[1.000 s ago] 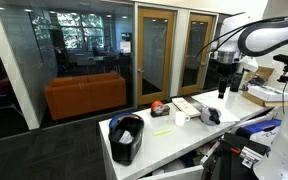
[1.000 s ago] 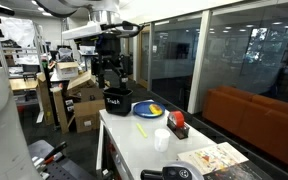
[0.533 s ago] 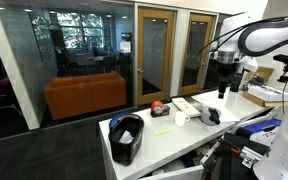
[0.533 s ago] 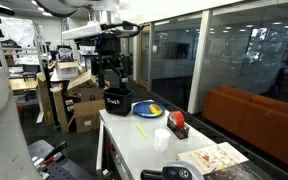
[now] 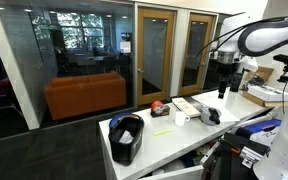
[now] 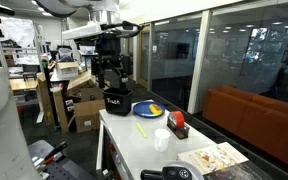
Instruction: Put the yellow object inside the white mug
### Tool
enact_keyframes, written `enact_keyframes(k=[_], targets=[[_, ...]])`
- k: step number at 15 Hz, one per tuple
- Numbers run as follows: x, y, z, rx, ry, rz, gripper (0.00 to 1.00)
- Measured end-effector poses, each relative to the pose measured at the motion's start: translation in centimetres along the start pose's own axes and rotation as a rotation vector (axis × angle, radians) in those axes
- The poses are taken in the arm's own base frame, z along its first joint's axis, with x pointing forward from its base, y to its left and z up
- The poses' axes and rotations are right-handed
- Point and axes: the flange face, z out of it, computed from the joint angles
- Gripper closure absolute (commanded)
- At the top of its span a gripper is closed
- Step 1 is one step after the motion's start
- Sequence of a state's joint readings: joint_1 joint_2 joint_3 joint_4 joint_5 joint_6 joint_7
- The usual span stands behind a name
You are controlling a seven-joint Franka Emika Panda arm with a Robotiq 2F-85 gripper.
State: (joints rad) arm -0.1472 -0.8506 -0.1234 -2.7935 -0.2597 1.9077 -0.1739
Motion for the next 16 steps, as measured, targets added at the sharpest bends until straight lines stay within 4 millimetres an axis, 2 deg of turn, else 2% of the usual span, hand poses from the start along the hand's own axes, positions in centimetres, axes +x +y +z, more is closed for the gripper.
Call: enact_keyframes(k=[9,16], targets=[[0.5,-0.3,-0.3,-0.004,0.015,-0.003,0.0],[4.4,-3.4,0.1,-0.01,0.013,0.113,0.0]])
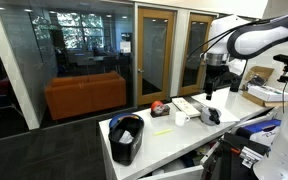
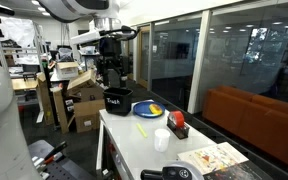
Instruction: Put the yellow object inside the white mug
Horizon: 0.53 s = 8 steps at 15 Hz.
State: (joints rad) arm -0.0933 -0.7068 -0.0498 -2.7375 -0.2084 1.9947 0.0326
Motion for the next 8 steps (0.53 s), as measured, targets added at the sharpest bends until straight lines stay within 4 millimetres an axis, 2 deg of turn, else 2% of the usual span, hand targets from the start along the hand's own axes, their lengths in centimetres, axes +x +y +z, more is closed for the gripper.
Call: enact_keyframes(k=[5,8], targets=[[3.6,-3.9,0.7,0.02,-0.047,0.195,0.0],[6.3,-5.4,1.2,0.036,-0.067,0.304,0.0]])
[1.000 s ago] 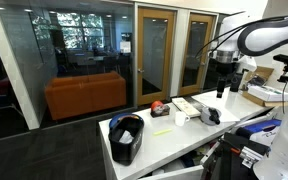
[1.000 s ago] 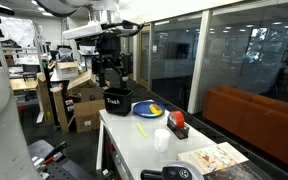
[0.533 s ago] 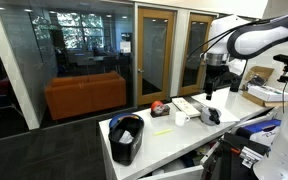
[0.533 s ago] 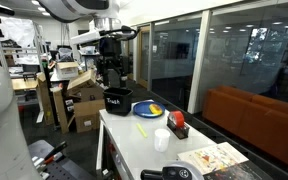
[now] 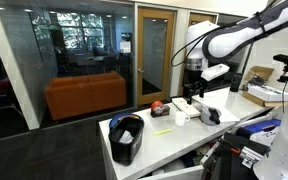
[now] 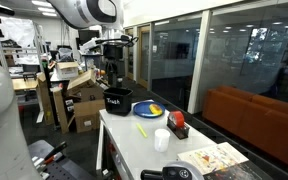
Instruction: Put the yellow object inside the white mug
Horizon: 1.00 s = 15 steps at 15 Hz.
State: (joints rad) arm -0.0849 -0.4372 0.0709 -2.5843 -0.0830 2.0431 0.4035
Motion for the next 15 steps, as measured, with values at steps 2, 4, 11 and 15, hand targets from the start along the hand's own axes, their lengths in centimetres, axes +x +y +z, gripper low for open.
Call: enact_keyframes(k=[2,4,11,15], targets=[[1.8,-1.0,0.4,0.017,-0.009,0.07,0.0],[3.7,-1.9,1.0,0.034,-0.014,0.148,0.0],[10.6,-4.3,4.0,0.064,-0.028,0.419,0.0],[12.7,-4.6,5.8,0.057,-0.053,0.517,0.0]])
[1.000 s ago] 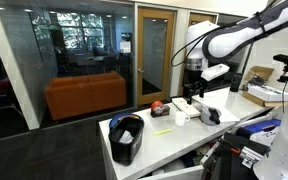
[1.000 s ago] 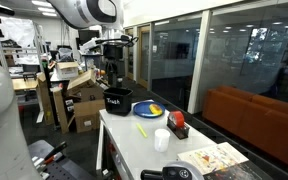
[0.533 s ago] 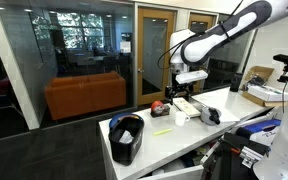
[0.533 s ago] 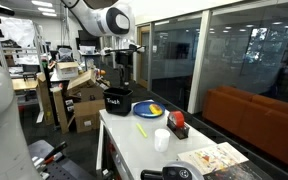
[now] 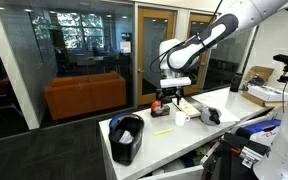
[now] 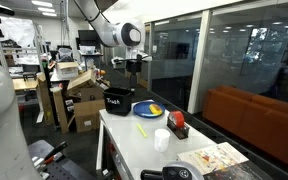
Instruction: Put the yellow object inside the white mug
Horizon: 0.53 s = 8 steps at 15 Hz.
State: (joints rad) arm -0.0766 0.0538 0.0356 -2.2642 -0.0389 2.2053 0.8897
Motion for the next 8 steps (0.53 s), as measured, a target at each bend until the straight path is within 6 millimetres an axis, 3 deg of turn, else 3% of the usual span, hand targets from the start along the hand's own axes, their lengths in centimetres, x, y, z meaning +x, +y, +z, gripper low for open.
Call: enact_keyframes(k=[8], targets=[[2.2,-0.3,4.7,-0.036,-0.079,0.173,0.0]])
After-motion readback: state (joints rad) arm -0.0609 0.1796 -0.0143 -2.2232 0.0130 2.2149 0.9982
